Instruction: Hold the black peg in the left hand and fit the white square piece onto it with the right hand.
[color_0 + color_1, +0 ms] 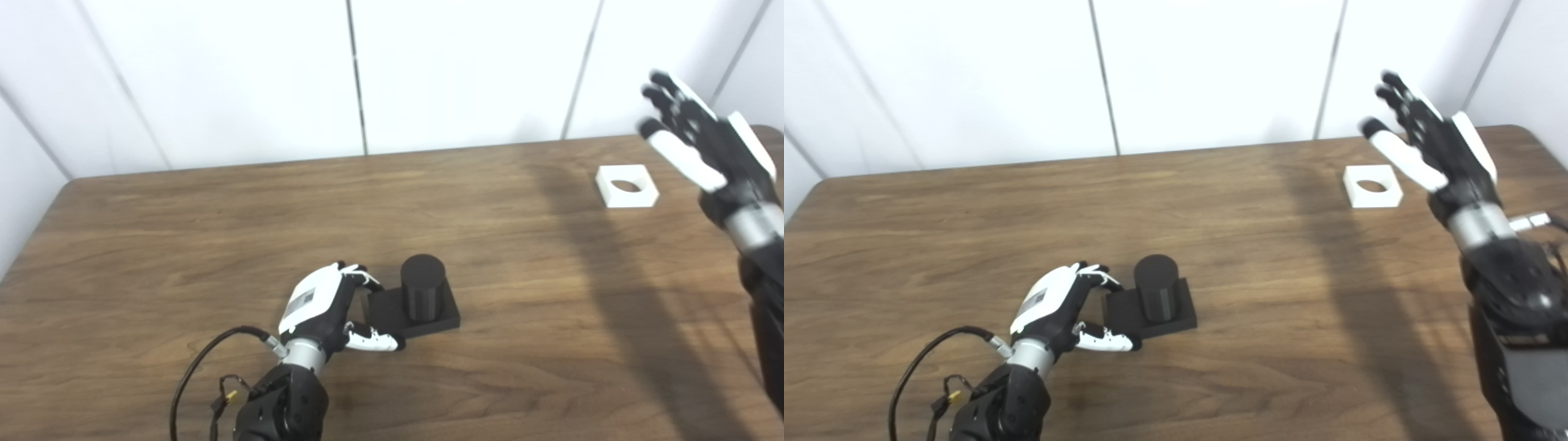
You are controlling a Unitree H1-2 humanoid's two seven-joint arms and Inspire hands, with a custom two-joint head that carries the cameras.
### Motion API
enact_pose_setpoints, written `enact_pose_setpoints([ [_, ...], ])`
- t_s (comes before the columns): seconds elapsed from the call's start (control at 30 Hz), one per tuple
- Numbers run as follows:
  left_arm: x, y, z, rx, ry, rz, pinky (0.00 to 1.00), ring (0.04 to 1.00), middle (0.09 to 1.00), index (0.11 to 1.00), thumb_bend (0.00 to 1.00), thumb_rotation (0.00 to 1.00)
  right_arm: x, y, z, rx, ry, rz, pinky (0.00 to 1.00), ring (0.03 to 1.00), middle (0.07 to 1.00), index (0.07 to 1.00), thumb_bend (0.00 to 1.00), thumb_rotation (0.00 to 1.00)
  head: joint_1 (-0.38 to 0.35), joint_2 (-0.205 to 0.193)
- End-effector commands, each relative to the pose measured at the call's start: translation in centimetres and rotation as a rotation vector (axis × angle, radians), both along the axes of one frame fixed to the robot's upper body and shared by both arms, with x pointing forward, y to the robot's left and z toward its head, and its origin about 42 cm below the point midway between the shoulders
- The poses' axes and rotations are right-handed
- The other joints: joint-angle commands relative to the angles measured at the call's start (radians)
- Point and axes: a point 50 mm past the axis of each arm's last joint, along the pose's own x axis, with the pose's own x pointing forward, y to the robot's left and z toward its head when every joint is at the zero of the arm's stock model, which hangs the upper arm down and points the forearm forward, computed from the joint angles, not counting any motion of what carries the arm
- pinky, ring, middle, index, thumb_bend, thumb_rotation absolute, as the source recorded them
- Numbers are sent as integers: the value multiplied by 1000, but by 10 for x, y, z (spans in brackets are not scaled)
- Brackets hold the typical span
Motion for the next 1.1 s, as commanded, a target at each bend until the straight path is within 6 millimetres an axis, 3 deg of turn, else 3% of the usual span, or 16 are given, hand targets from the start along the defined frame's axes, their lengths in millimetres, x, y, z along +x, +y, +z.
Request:
enact_pose_setpoints([
  [0.0, 0, 15, -15, 68, 58, 43, 1000, 1000, 917, 487, 509, 62, 7, -8, 24, -158, -31, -20, 968, 949, 926, 938, 660, 585, 1, 1],
  [0.07, -1, 15, -15, 68, 57, 45, 1000, 1000, 916, 487, 509, 61, 13, -15, 31, -302, 9, -45, 945, 951, 938, 947, 705, 566, 1, 4],
  [0.13, -2, 15, -14, 67, 58, 45, 1000, 1000, 920, 488, 509, 61, 21, -23, 37, -439, 59, -74, 891, 954, 944, 929, 844, 488, -5, 5],
  [0.2, -3, 15, -14, 69, 56, 45, 1000, 1000, 921, 488, 509, 62, 31, -31, 44, -553, 106, -88, 882, 955, 942, 925, 867, 466, -12, 6],
  [0.27, -3, 17, -14, 71, 54, 45, 1000, 1000, 918, 488, 509, 62, 40, -38, 50, -645, 145, -93, 965, 989, 953, 905, 958, 360, -20, 7],
  [0.33, -4, 17, -12, 72, 52, 45, 1000, 1000, 915, 488, 509, 62, 51, -44, 56, -748, 202, -99, 972, 998, 971, 916, 990, 356, -28, 9],
  [0.63, -7, 21, -10, 76, 56, 43, 1000, 1000, 916, 488, 509, 62, 74, -51, 69, -854, 321, -116, 953, 1000, 984, 934, 1000, 260, -60, 8],
  [0.9, -6, 25, -10, 75, 59, 44, 1000, 1000, 916, 488, 509, 63, 102, -55, 73, -980, 410, -120, 999, 1000, 1000, 964, 1000, 296, -90, 3],
  [1.07, -7, 30, -12, 79, 54, 45, 1000, 1000, 918, 487, 510, 62, 109, -53, 70, -962, 440, -143, 979, 1000, 1000, 967, 1000, 258, -129, -18],
])
